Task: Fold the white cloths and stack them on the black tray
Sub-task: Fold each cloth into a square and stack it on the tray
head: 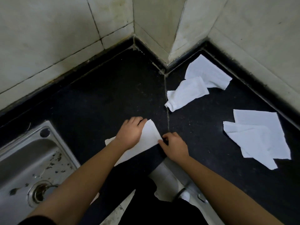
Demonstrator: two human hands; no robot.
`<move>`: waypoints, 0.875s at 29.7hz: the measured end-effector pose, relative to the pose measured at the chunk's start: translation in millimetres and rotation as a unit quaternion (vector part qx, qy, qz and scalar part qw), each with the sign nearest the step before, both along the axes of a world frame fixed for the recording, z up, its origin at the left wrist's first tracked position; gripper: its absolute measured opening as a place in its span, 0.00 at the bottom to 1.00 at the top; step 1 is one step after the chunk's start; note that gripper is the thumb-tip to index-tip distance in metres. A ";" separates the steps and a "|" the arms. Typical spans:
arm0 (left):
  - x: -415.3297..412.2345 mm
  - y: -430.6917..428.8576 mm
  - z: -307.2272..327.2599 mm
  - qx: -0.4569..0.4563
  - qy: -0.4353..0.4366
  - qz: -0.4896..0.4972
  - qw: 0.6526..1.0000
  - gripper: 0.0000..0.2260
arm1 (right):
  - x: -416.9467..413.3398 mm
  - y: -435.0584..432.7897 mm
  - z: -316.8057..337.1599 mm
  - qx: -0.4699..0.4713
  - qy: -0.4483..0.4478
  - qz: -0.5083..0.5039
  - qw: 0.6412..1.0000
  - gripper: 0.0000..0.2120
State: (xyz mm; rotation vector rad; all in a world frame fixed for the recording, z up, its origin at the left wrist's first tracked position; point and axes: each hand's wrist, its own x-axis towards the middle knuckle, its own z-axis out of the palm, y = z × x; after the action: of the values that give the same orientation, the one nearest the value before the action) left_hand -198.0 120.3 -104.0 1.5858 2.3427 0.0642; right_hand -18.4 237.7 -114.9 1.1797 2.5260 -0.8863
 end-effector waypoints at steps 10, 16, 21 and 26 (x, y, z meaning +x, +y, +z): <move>-11.2 57.5 -1.1 -0.096 0.124 -0.219 0.963 0.25 | -11.7 5.7 3.9 -0.081 -0.031 -0.101 0.991 0.06; -15.1 44.4 22.2 -0.049 0.005 -0.092 0.994 0.08 | -9.2 20.1 28.0 -0.164 0.056 -0.112 0.978 0.05; -24.3 29.4 64.9 0.029 -0.069 0.068 0.995 0.13 | -21.9 43.5 69.9 -0.150 0.124 -0.069 0.979 0.16; -32.2 16.7 112.8 0.170 -0.048 0.147 0.973 0.06 | -43.4 63.9 131.7 -0.027 0.194 0.026 0.980 0.08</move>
State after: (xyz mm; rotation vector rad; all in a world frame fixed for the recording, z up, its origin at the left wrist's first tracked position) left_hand -230.2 137.0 8.8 1.3179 2.5696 0.6252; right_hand -61.7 301.6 16.7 0.9994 2.7919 -1.2718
